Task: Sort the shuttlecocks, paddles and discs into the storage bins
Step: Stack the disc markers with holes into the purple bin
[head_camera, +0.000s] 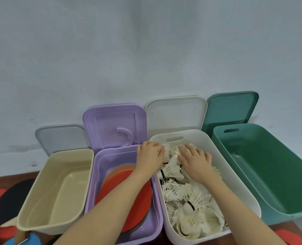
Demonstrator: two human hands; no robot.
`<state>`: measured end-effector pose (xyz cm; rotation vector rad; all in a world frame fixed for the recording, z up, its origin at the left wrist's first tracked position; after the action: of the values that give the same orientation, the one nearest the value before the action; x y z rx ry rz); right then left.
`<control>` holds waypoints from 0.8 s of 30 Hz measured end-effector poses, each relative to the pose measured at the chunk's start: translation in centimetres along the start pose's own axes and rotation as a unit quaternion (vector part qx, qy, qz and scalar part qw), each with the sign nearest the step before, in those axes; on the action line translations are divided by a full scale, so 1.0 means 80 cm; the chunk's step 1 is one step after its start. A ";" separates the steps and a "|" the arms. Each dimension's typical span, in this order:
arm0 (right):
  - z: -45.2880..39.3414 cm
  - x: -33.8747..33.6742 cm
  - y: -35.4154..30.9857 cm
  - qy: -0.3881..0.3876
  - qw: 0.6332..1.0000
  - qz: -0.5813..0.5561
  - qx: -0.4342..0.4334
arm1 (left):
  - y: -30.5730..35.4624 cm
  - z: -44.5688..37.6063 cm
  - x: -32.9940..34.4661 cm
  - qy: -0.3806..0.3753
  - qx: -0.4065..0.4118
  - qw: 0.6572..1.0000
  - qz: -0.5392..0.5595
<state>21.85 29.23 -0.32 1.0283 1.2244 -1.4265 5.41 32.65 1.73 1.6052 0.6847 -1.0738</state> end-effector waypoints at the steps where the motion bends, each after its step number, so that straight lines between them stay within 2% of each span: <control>1: 0.005 -0.007 -0.003 0.016 1.000 -0.006 0.003 | 0.000 0.005 -0.007 0.005 0.010 1.000 -0.005; 7: 0.046 -0.035 -0.041 0.101 0.993 -0.056 -0.018 | -0.020 0.057 -0.062 0.063 0.069 0.995 -0.028; 11: 0.072 -0.035 -0.099 0.140 0.980 -0.114 -0.088 | -0.066 0.109 -0.094 0.102 0.057 0.992 -0.041; 14: 0.085 -0.020 -0.158 0.137 0.972 -0.127 -0.145 | -0.110 0.152 -0.118 0.125 0.042 0.988 -0.078; 19: 0.099 0.013 -0.269 0.091 0.967 -0.114 -0.207 | -0.197 0.220 -0.161 0.062 -0.017 0.992 -0.112; 24: 0.110 0.044 -0.384 0.071 0.961 -0.111 -0.242 | -0.302 0.273 -0.201 0.076 -0.053 0.990 -0.108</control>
<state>-9.08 21.18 3.10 0.6755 1.7316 -1.1406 -28.68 20.36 4.24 1.5577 1.0201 -1.0570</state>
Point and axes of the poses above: each hand's wrist, its own z-axis away from the middle knuckle, its own x-axis out of the palm, y = z × x, the point moved 4 cm from there along -z, towards the middle knuckle, and after that the axes turned 9 degrees about -y, right-handed, at the moved point
